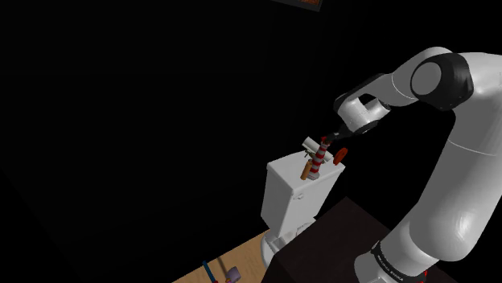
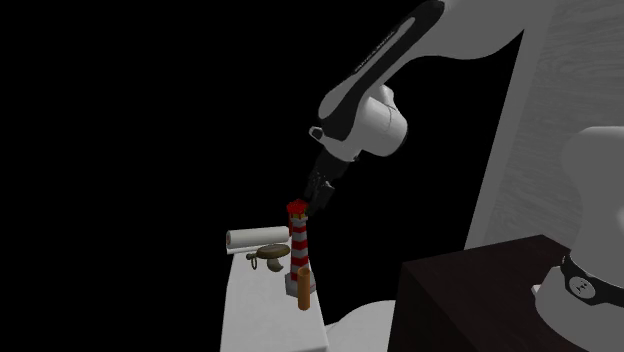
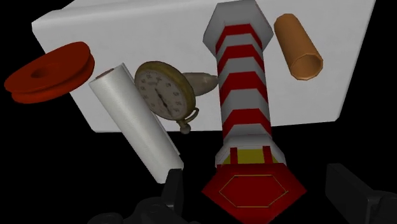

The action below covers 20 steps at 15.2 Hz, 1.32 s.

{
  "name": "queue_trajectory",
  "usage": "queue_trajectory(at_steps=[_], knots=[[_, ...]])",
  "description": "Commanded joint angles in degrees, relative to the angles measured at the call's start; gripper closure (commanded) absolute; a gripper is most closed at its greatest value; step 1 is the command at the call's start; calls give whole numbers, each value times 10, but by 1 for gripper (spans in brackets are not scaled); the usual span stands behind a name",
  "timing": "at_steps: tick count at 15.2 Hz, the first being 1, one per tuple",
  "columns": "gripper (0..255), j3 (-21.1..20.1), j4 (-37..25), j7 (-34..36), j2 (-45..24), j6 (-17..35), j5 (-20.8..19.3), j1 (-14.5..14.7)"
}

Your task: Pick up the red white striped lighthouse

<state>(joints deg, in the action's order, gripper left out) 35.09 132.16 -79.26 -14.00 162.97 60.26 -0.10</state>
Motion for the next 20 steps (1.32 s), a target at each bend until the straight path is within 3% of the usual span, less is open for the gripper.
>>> queue_trajectory(at_steps=[1,4,5,14,20], knots=[[0,-17,-6,-36,-18,3,42,-14],[0,-28,-11,-58,-30,5,69,-23],[255,-29,-11,-61,-30,6,71,-24],[255,-28,-11,-58,-30,5,69,-23],[255,15,5,30,16,-3,-36,12]])
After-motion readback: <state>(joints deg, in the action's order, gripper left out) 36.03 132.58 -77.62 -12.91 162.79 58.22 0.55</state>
